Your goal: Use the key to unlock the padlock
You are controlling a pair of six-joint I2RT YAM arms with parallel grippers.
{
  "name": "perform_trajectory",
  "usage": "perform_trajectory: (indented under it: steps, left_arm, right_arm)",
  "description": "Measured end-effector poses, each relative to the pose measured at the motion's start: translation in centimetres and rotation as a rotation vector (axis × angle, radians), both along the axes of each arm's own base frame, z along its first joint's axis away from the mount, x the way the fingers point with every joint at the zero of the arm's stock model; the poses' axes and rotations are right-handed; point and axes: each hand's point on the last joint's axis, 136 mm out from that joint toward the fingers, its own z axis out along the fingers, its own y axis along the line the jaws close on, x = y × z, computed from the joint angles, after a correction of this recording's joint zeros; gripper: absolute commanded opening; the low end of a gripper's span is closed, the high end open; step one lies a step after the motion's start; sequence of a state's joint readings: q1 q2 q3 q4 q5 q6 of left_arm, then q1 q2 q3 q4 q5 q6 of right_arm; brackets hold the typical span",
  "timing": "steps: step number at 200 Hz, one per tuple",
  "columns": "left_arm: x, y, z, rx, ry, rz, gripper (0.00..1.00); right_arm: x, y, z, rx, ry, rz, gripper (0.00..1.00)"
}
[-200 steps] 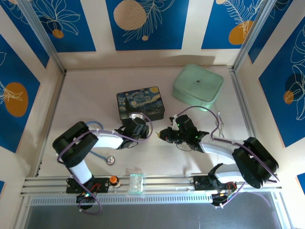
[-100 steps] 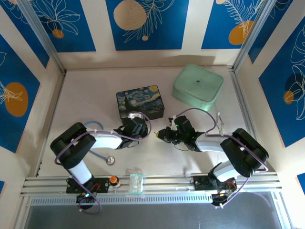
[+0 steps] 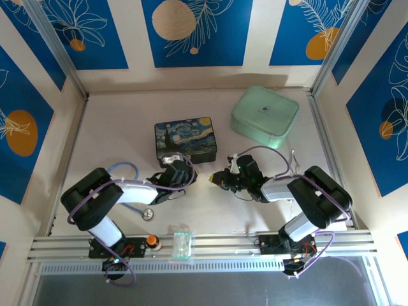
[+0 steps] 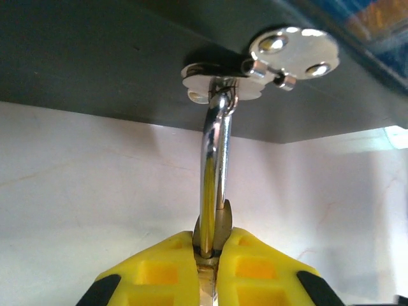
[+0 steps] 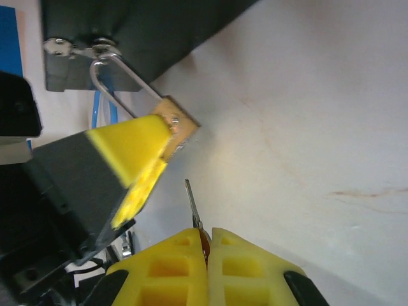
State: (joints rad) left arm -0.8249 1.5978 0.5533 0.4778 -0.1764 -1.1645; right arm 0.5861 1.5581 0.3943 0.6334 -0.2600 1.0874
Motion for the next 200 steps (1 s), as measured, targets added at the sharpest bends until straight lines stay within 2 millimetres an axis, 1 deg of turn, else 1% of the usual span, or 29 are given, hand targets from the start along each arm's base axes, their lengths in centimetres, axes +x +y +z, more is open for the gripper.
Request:
perform_trajectory:
  steps: [19,66,93,122,200]
  left_arm:
    - [-0.1,-0.1,0.4,-0.068,0.023,0.029,0.00]
    - [-0.2,-0.6,1.1,-0.210,0.076,0.081,0.00]
    - [-0.2,-1.0,1.6,-0.279,0.096,0.100,0.00]
    - [-0.3,-1.0,1.8,-0.308,0.106,0.109,0.00]
    - [-0.5,-1.1,2.1,-0.345,0.110,0.110,0.00]
  right_arm:
    - [0.0,-0.1,-0.5,0.024,0.034,0.005,0.00]
    - [-0.4,1.1,0.9,0.115,0.042,0.052,0.00]
    - [-0.5,1.6,0.7,0.154,0.076,0.065,0.00]
    - [-0.3,1.7,0.3,0.188,0.112,0.060,0.00]
    - [0.6,2.4,1.3,0.286,0.129,0.066,0.00]
